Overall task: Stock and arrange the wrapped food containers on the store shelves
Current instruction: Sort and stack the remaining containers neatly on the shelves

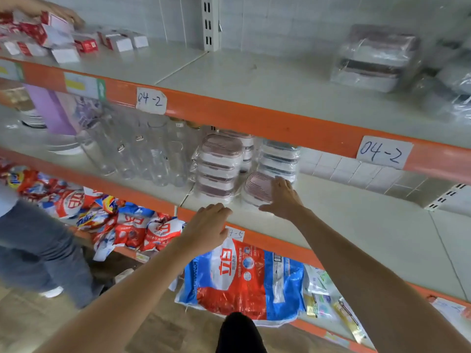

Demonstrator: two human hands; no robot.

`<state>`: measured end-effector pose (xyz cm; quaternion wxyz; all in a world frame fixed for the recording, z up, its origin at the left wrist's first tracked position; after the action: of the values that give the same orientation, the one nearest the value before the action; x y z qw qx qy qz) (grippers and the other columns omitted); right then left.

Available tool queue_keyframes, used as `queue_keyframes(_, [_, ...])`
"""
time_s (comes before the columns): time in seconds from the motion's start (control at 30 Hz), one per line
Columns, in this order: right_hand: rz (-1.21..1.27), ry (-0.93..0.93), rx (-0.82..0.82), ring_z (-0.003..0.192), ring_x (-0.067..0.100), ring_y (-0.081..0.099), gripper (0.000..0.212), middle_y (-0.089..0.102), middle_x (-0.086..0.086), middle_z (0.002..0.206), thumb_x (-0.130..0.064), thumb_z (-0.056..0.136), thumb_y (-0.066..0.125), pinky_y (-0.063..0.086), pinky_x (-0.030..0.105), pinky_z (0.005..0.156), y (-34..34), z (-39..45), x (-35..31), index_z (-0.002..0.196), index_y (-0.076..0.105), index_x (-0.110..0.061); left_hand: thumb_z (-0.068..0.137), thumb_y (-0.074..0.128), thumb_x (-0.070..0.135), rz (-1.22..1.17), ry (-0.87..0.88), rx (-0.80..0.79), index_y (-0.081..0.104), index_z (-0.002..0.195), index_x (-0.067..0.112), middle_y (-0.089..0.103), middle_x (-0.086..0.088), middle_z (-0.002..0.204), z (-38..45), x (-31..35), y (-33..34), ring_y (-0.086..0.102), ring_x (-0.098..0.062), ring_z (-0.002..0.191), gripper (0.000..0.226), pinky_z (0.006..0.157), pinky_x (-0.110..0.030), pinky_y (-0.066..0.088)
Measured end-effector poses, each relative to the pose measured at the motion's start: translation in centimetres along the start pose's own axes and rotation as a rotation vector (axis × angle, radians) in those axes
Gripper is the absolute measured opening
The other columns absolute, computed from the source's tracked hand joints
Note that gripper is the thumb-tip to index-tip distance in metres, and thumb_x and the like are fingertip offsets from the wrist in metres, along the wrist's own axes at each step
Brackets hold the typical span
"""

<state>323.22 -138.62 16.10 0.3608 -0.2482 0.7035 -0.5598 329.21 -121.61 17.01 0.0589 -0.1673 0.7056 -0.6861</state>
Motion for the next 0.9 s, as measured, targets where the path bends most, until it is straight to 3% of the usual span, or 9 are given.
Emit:
queue_keyframes(0.13, [0.060, 0.090, 0.002, 0.134, 0.028, 0.026, 0.097, 0.027, 0.011, 0.143, -0.041, 0.070, 0.078, 0.031, 0.040, 0.105, 2.7, 4.6, 2.6, 0.141, 0.022, -0.006, 0.095, 0.049, 0.027, -0.019, -0.003, 0.011, 0.039, 0.138, 0.012, 0.046, -0.003, 0.133, 4.3, -0.8, 3.2, 0.044, -0.019, 0.122, 0.047, 0.102, -0.029, 0.035])
queue_keyframes(0.3, [0.103, 0.114, 0.085, 0.114, 0.026, 0.036, 0.083, 0.036, 0.009, 0.121, -0.046, 0.067, 0.074, 0.037, 0.033, 0.097, 3.4, 2.0, 5.7, 0.134, 0.036, -0.013, 0.091, 0.057, 0.027, -0.073, -0.042, -0.034, 0.028, 0.142, 0.005, 0.027, -0.011, 0.147, 9.3, -0.3, 5.4, 0.034, -0.027, 0.133, 0.064, 0.105, -0.036, 0.037])
queue_keyframes(0.5, [0.287, 0.255, 0.192, 0.113, 0.030, 0.041, 0.085, 0.039, 0.010, 0.121, -0.037, 0.057, 0.084, 0.039, 0.034, 0.091, 4.8, -7.6, 12.1, 0.123, 0.042, -0.004, 0.083, 0.065, 0.046, 0.022, -0.027, -0.203, -0.007, 0.149, 0.003, -0.011, -0.011, 0.158, 15.7, 1.7, 9.4, -0.007, -0.028, 0.146, 0.107, 0.119, -0.040, 0.006])
queue_keyframes(0.57, [0.271, 0.283, 0.177, 0.113, 0.029, 0.041, 0.085, 0.041, 0.009, 0.121, -0.040, 0.058, 0.083, 0.038, 0.033, 0.092, 5.5, -9.8, 13.3, 0.123, 0.041, -0.004, 0.081, 0.068, 0.044, 0.063, -0.057, -0.194, -0.009, 0.149, 0.006, -0.006, -0.011, 0.157, 16.6, 1.9, 10.3, -0.003, -0.031, 0.144, 0.110, 0.117, -0.041, 0.010])
queue_keyframes(0.67, [0.247, 0.296, 0.151, 0.112, 0.029, 0.043, 0.083, 0.045, 0.009, 0.121, -0.044, 0.063, 0.081, 0.040, 0.034, 0.091, 5.9, -12.5, 14.1, 0.124, 0.042, -0.004, 0.073, 0.073, 0.045, 0.147, -0.049, -0.157, 0.007, 0.148, 0.008, 0.016, -0.012, 0.143, 16.5, 2.5, 9.8, 0.020, -0.031, 0.131, 0.107, 0.107, -0.040, 0.029])
queue_keyframes(0.73, [0.246, 0.298, 0.148, 0.109, 0.031, 0.046, 0.082, 0.048, 0.010, 0.118, -0.041, 0.062, 0.083, 0.042, 0.036, 0.087, 5.9, -14.1, 13.8, 0.123, 0.044, -0.002, 0.067, 0.077, 0.049, 0.180, -0.049, -0.194, 0.020, 0.142, 0.010, 0.022, -0.013, 0.137, 15.4, 2.8, 9.5, 0.024, -0.031, 0.127, 0.102, 0.106, -0.044, 0.030])
queue_keyframes(0.83, [0.272, 0.275, 0.141, 0.109, 0.031, 0.046, 0.082, 0.049, 0.011, 0.117, -0.038, 0.060, 0.085, 0.042, 0.037, 0.086, 5.3, -15.8, 12.5, 0.123, 0.045, -0.002, 0.065, 0.081, 0.042, 0.119, -0.063, -0.226, 0.021, 0.140, 0.009, 0.024, -0.017, 0.138, 13.1, 3.1, 8.9, 0.024, -0.034, 0.132, 0.101, 0.111, -0.052, 0.022])
queue_keyframes(0.9, [0.252, 0.245, 0.169, 0.105, 0.032, 0.048, 0.079, 0.052, 0.012, 0.113, -0.038, 0.060, 0.085, 0.043, 0.037, 0.083, 4.1, -16.8, 11.4, 0.120, 0.048, -0.001, 0.066, 0.082, 0.038, 0.044, -0.048, -0.158, 0.022, 0.139, 0.008, 0.029, -0.016, 0.135, 11.5, 3.7, 7.2, 0.033, -0.033, 0.127, 0.099, 0.107, -0.048, 0.032])
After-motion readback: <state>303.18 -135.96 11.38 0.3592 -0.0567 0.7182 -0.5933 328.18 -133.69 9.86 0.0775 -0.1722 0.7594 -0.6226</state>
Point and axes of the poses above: each hand's wrist, its own z-axis towards the middle knuckle, its own y-axis out of the palm, x = y × z, the point moved 9 cm from there along z, towards the middle knuckle
